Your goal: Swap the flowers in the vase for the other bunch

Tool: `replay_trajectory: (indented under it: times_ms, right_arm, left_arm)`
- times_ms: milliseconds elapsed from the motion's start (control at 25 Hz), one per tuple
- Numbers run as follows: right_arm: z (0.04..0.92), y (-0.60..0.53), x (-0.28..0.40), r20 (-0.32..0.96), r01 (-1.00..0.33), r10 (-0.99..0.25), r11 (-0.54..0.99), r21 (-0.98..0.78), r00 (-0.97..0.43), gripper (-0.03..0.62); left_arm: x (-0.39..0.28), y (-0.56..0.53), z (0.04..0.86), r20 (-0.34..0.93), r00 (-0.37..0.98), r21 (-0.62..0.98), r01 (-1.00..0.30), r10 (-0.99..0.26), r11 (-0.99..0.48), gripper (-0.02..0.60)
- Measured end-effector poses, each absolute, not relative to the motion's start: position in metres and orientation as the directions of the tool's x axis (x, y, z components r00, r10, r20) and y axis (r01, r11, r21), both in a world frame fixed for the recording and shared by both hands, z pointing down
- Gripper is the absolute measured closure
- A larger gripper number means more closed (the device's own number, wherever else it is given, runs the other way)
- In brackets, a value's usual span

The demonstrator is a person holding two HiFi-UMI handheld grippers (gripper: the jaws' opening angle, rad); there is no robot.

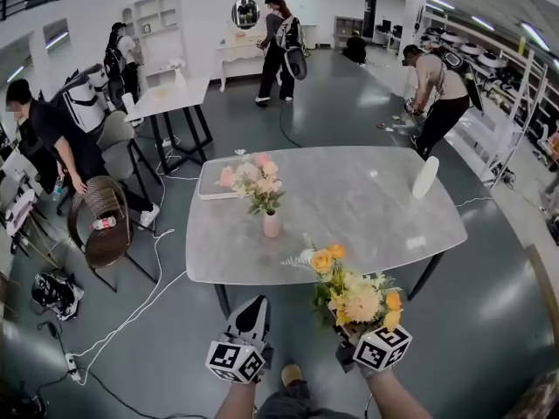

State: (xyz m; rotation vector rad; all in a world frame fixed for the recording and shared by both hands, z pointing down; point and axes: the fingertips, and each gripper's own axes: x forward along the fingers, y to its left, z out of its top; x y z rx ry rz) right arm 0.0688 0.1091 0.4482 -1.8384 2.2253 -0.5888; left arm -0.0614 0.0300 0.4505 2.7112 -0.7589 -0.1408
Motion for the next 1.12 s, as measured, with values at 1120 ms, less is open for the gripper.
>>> replay_trajectory:
  times_ms: [1120]
  right_arm:
    - [0.466, -0.013, 0.127, 0.062, -0.879, -0.983, 0.124, -0.461, -0.171, 0.503]
  left_arm:
    - [0.017, -0.091, 0.495, 0.025, 0.856, 0.369, -0.488, -0.517, -0.79, 0.563]
